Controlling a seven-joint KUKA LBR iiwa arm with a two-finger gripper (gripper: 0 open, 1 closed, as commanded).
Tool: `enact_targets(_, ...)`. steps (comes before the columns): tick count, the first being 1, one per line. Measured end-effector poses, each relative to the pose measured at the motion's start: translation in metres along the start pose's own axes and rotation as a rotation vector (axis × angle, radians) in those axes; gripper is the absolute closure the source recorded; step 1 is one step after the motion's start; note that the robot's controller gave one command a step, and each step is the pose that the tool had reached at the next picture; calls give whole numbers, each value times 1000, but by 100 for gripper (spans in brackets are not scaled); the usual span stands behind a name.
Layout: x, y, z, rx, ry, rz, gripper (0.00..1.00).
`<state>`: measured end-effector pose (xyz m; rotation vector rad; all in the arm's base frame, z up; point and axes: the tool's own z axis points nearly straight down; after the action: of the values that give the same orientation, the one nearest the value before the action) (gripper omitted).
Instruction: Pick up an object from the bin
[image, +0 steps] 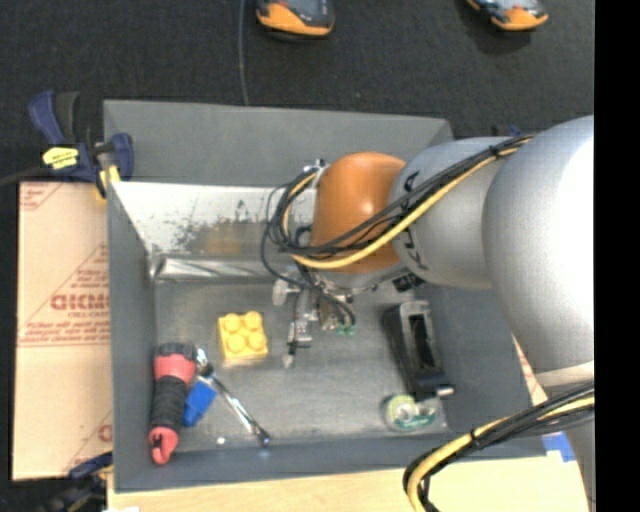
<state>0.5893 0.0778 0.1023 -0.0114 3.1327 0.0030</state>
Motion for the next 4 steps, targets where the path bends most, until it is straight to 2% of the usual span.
enact_targets(1,-8,44,-40,2,-5,145,0)
enact_targets(2,3,46,-17,1,0,110,0)
enact_targets(3,7,48,35,-1,-7,143,0)
enact_targets(4,6,45,31,0,-10,28,100)
